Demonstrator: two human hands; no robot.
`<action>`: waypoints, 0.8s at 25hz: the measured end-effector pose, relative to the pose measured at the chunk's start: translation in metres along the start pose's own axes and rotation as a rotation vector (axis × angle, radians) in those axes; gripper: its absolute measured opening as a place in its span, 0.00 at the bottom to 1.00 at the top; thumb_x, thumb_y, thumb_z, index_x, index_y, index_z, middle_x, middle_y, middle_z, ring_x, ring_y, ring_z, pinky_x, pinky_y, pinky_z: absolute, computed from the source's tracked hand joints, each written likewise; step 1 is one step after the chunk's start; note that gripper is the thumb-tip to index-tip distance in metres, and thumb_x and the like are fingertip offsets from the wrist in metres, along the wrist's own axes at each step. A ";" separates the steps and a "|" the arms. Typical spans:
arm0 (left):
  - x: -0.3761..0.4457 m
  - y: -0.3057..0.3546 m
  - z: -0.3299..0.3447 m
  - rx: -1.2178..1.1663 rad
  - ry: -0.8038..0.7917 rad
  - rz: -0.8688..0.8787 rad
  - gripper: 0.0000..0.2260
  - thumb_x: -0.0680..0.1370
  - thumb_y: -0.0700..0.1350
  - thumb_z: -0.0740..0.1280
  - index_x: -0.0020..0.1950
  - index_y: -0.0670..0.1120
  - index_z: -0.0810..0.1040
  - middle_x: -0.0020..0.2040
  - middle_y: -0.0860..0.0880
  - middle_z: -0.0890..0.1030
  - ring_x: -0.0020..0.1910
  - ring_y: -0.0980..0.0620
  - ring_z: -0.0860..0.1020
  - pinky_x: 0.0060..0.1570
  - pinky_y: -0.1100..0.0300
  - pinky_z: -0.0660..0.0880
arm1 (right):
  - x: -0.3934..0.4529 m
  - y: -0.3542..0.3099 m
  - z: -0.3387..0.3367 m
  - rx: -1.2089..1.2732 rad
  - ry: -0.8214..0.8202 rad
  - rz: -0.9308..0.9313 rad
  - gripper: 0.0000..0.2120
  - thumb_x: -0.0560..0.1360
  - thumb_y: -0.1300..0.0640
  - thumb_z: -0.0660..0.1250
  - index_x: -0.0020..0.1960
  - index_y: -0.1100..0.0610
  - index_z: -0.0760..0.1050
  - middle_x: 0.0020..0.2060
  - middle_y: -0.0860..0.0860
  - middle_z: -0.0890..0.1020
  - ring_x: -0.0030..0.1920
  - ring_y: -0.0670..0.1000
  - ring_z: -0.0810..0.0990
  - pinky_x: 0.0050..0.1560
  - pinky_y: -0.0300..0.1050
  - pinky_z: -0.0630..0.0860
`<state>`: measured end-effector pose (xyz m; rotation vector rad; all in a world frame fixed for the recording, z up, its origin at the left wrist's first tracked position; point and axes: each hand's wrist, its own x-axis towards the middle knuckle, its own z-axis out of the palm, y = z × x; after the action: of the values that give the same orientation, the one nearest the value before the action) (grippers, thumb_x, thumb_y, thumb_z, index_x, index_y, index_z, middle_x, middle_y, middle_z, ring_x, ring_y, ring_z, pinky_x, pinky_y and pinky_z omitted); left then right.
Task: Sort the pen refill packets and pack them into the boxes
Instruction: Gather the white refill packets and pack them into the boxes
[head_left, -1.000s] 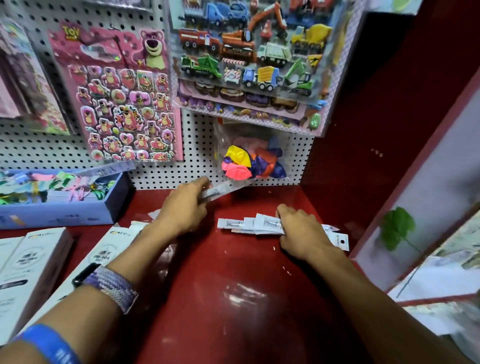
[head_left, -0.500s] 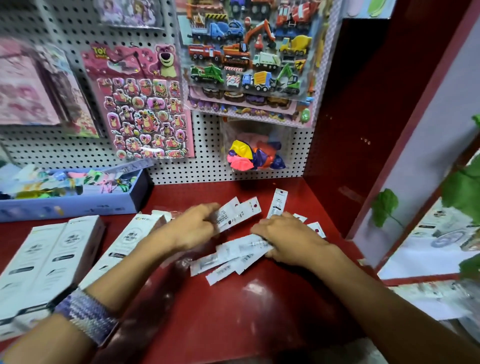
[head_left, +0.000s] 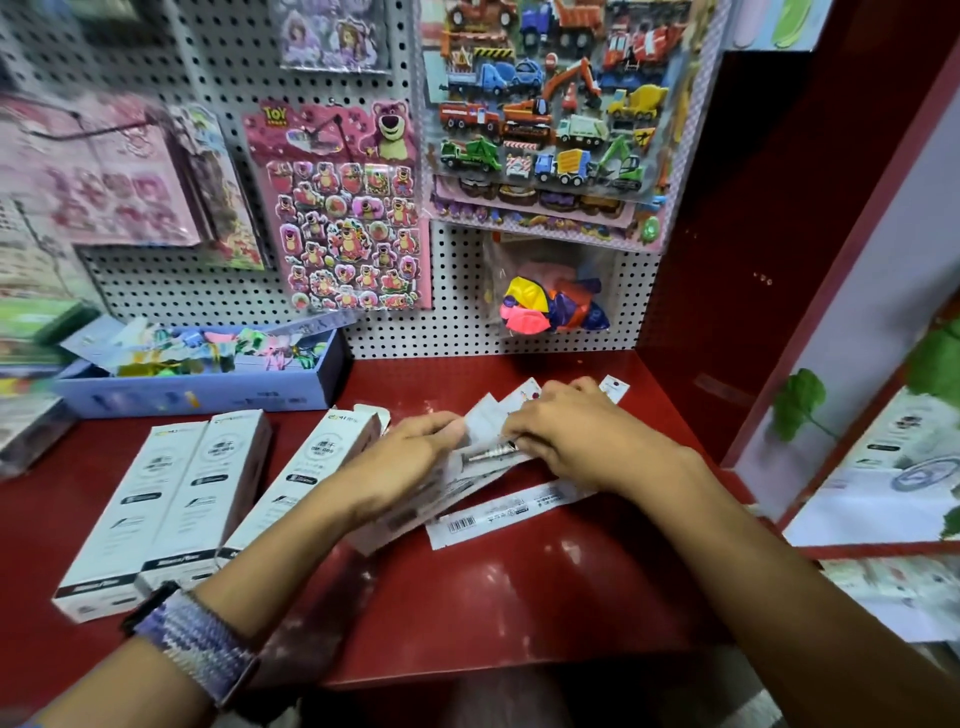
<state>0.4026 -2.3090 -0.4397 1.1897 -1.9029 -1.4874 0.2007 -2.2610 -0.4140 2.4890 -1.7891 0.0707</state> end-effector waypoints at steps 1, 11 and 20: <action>-0.004 0.003 0.001 -0.039 -0.067 -0.017 0.08 0.80 0.54 0.63 0.50 0.55 0.82 0.49 0.53 0.83 0.47 0.53 0.81 0.51 0.57 0.73 | 0.003 -0.006 -0.004 -0.019 0.026 -0.007 0.08 0.81 0.51 0.59 0.56 0.48 0.75 0.47 0.46 0.81 0.55 0.51 0.71 0.60 0.51 0.61; 0.007 -0.004 -0.005 -0.343 0.168 -0.052 0.10 0.81 0.33 0.59 0.59 0.41 0.76 0.38 0.44 0.84 0.32 0.48 0.82 0.48 0.41 0.78 | 0.012 -0.012 0.012 0.596 0.248 0.109 0.03 0.72 0.55 0.71 0.45 0.52 0.78 0.37 0.46 0.79 0.38 0.48 0.77 0.45 0.53 0.78; 0.001 0.007 0.000 -0.451 0.118 0.130 0.14 0.80 0.34 0.62 0.65 0.45 0.73 0.48 0.46 0.86 0.44 0.47 0.84 0.54 0.44 0.79 | 0.000 0.006 0.037 0.965 -0.098 0.282 0.35 0.70 0.53 0.77 0.73 0.54 0.68 0.62 0.50 0.77 0.60 0.46 0.77 0.61 0.33 0.70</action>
<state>0.3997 -2.3095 -0.4333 0.9051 -1.4335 -1.6222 0.1945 -2.2662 -0.4508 2.7338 -2.5710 1.0800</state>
